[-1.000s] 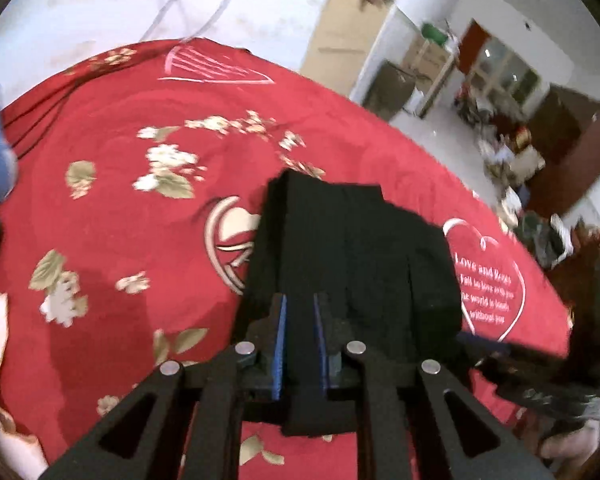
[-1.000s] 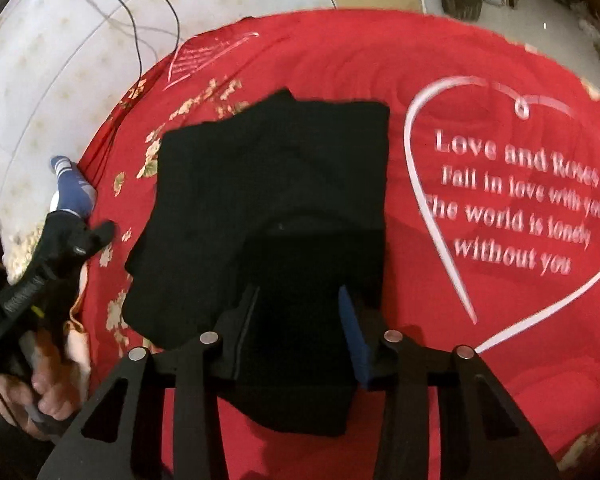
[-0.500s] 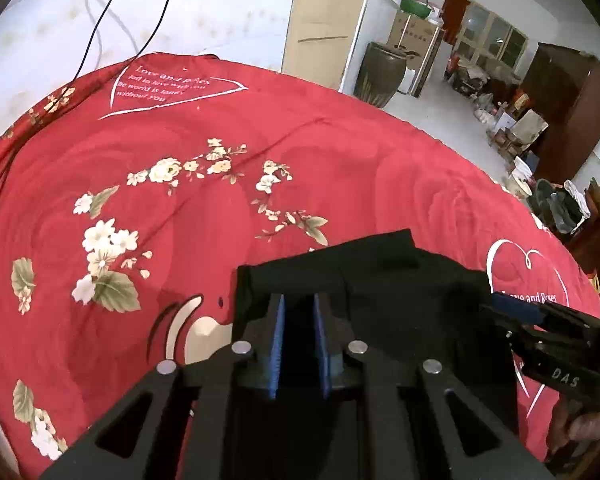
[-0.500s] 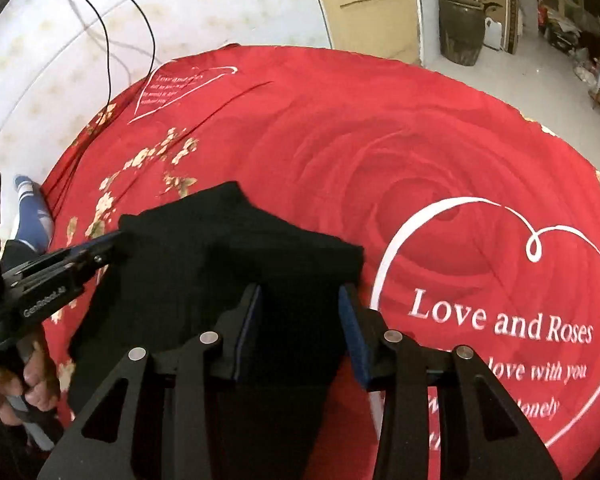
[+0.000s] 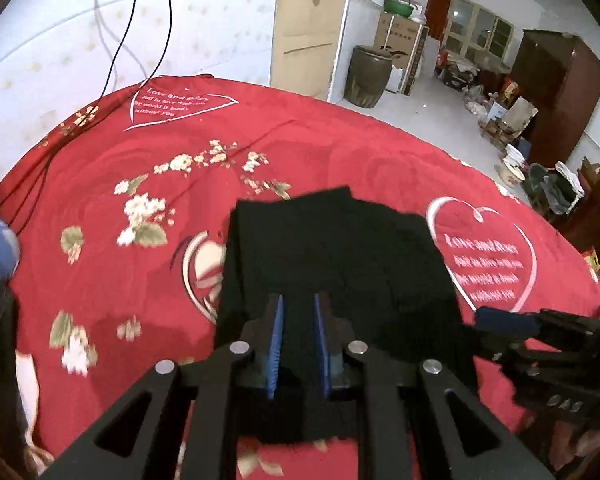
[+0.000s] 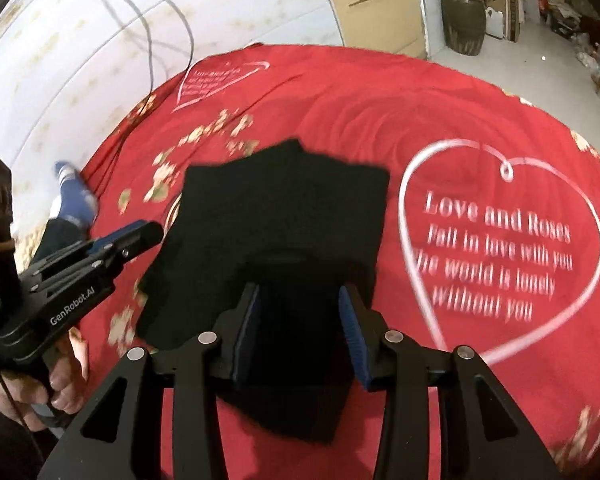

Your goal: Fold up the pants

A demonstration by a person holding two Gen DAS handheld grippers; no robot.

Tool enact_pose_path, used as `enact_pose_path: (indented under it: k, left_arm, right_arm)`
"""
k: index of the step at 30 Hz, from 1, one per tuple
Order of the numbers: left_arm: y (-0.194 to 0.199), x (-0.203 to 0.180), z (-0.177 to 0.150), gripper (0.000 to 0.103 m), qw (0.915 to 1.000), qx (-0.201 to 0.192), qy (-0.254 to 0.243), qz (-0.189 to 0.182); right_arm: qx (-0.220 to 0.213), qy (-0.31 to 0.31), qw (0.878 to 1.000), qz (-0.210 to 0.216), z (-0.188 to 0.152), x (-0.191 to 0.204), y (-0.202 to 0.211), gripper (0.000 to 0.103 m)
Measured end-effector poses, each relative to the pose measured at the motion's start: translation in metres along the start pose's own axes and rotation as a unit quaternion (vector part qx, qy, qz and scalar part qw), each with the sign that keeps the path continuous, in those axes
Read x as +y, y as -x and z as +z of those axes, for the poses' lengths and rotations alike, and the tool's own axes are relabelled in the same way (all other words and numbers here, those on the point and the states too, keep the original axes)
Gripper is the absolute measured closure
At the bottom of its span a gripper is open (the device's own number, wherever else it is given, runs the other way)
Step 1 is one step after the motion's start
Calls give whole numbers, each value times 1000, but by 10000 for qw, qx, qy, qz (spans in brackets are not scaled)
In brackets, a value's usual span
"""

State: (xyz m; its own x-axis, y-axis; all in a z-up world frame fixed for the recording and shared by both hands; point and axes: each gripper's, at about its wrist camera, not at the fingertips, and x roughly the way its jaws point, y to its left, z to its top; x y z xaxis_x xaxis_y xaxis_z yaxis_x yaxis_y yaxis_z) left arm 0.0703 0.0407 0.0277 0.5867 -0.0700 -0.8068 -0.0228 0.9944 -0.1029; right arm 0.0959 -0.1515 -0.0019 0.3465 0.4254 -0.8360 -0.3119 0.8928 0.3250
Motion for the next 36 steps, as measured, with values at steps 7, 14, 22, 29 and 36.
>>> enact_pose_path:
  k: [7,14,22,29,36]
  left_arm:
    - [10,-8,-36,85,9997,246,-47,33]
    - [-5,-4,-50,85,9988,478,25,55]
    - [-14,-5,-56,85,9986,516,-45,108]
    - [-18,-4,-57,83,9985,547,-4,51]
    - [-8,-5,-56,77,9989,474,-40,7]
  right_arm:
    - [424,77,9990,-97,-34,16,-6,62]
    - [608,260,9972,-345,-44,21,-22,62]
    - [595,238,9973,-371,-45,19,-26,62]
    - [576,25,9983,31,-44,14,-26,45]
    - [558,-95,9983,167,-45,13,-21,43]
